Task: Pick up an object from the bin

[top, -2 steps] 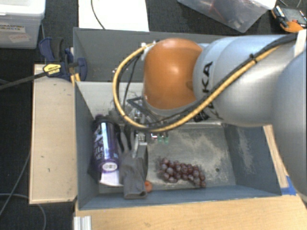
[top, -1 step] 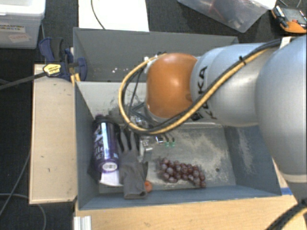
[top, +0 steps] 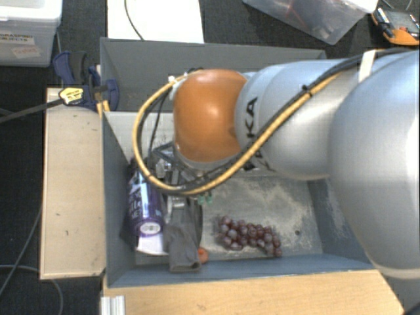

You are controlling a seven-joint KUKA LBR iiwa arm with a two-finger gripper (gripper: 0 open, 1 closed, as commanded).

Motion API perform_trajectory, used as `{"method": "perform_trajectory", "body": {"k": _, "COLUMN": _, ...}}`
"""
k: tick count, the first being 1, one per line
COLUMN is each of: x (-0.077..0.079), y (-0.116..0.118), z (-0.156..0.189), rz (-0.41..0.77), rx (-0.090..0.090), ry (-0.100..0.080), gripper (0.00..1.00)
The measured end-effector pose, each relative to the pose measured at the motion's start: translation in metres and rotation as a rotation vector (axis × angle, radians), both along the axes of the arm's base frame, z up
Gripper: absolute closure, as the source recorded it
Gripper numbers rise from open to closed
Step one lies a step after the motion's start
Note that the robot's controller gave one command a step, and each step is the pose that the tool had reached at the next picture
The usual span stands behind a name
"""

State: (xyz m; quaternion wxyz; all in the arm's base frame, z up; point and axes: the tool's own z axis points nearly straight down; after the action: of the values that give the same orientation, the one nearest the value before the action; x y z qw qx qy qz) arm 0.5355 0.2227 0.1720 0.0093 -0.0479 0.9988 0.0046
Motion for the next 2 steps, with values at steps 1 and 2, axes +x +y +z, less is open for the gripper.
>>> {"method": "perform_trajectory", "body": {"k": 1, "x": 0.006, "y": -0.043, "z": -0.094, "rz": -0.086, "rx": 0.003, "ry": -0.002, "gripper": 0.00}}
{"method": "perform_trajectory", "body": {"k": 2, "x": -0.024, "y": 0.002, "z": -0.060, "rz": 0.030, "rx": 0.003, "ry": -0.020, "gripper": 0.00}}
